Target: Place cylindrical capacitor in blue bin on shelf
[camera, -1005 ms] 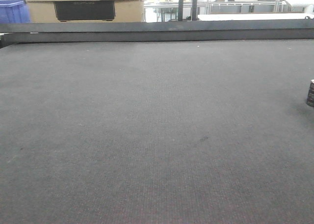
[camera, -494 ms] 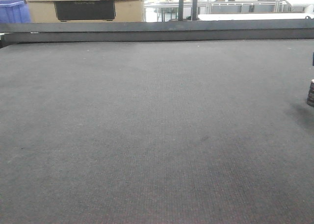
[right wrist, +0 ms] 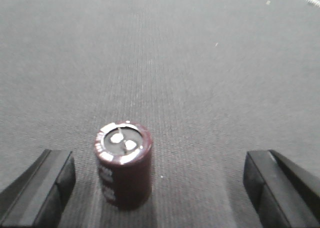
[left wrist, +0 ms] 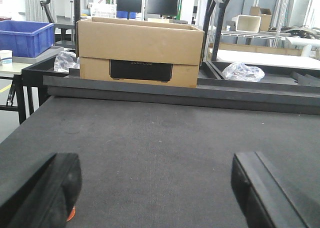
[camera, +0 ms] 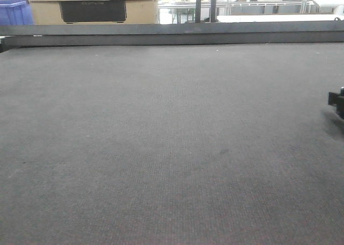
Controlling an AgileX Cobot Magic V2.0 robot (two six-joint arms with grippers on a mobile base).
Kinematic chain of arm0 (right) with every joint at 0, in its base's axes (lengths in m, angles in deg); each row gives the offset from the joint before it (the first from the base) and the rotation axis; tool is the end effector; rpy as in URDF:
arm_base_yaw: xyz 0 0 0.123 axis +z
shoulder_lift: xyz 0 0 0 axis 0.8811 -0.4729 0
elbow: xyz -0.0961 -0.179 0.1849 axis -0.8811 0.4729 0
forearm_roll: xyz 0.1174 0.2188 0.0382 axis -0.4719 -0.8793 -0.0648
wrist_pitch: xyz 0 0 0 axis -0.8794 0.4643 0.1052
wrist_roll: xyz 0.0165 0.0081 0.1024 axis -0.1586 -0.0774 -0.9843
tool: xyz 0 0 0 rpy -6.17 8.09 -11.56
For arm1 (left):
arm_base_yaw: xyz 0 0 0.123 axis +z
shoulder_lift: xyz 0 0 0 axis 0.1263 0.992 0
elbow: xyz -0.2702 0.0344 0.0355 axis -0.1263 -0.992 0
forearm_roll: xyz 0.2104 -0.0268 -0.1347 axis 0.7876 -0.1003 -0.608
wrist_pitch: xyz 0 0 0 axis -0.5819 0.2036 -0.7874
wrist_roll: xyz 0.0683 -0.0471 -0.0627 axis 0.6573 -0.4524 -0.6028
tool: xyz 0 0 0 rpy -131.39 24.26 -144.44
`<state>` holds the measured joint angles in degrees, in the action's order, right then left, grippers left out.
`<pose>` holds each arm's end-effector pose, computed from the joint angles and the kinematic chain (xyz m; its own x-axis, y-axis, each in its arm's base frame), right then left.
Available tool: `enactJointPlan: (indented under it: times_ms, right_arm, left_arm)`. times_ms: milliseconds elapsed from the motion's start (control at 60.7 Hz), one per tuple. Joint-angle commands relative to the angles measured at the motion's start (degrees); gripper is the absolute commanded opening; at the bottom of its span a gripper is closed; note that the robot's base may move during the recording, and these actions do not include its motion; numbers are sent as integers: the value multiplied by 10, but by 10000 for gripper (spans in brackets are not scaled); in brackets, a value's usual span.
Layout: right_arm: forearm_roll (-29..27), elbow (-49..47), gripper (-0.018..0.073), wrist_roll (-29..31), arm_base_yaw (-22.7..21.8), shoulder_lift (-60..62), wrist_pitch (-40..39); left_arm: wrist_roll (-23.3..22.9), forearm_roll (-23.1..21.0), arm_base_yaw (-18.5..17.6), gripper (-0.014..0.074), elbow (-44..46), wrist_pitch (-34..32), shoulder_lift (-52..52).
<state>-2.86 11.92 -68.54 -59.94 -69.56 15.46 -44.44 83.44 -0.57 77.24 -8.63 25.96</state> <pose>0.2765 -0.0054 0.1106 -0.2679 -0.0269 -0.9631 0.0960 0.9939 -0.0545 0.1114 -0.0150 0.3568 0.0066 -0.0593 -0.9982 0.1335 0.9894 -0.0578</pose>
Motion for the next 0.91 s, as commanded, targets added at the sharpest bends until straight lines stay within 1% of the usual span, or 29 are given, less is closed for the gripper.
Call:
enactJointPlan:
  times_ms: [0, 247, 395, 461, 543, 576, 593, 626, 725, 807, 889]
  right_arm:
    - [7, -17, 568, -1, -1, -21, -22]
    - [9, -48, 568, -1, -1, -59, -17]
    - [9, -51, 568, -1, -1, -59, -18]
    - [10, -51, 539, -1, -1, -59, -18]
    - [14, -51, 447, -1, -1, -59, -17]
    - [14, -51, 390, -1, -1, -59, -16]
    - [14, -51, 340, -1, -1, -59, -16]
    - [14, -51, 274, -1, -1, -59, -16]
    - [14, -51, 99, -1, -1, -58, -17]
    - [14, -51, -21, -1, -1, -50, -17]
    - [14, -47, -101, -1, -1, -35, -17]
  left_arm:
    - [1, -3, -3, 510, 5, -6, 0]
    - [1, -3, -3, 508, 5, -6, 0]
    - [1, -3, -3, 508, 5, -6, 0]
    - [1, -3, -3, 508, 5, -6, 0]
    - [1, -3, -3, 508, 5, -6, 0]
    - [1, -3, -3, 508, 5, -6, 0]
    - [1, -3, -3, 508, 5, -6, 0]
    - [1, -3, -3, 508, 5, -6, 0]
    - [1, -3, -3, 508, 5, -6, 0]
    - [1, -3, -3, 508, 5, -6, 0]
    - [1, -3, -3, 508, 5, -1, 0]
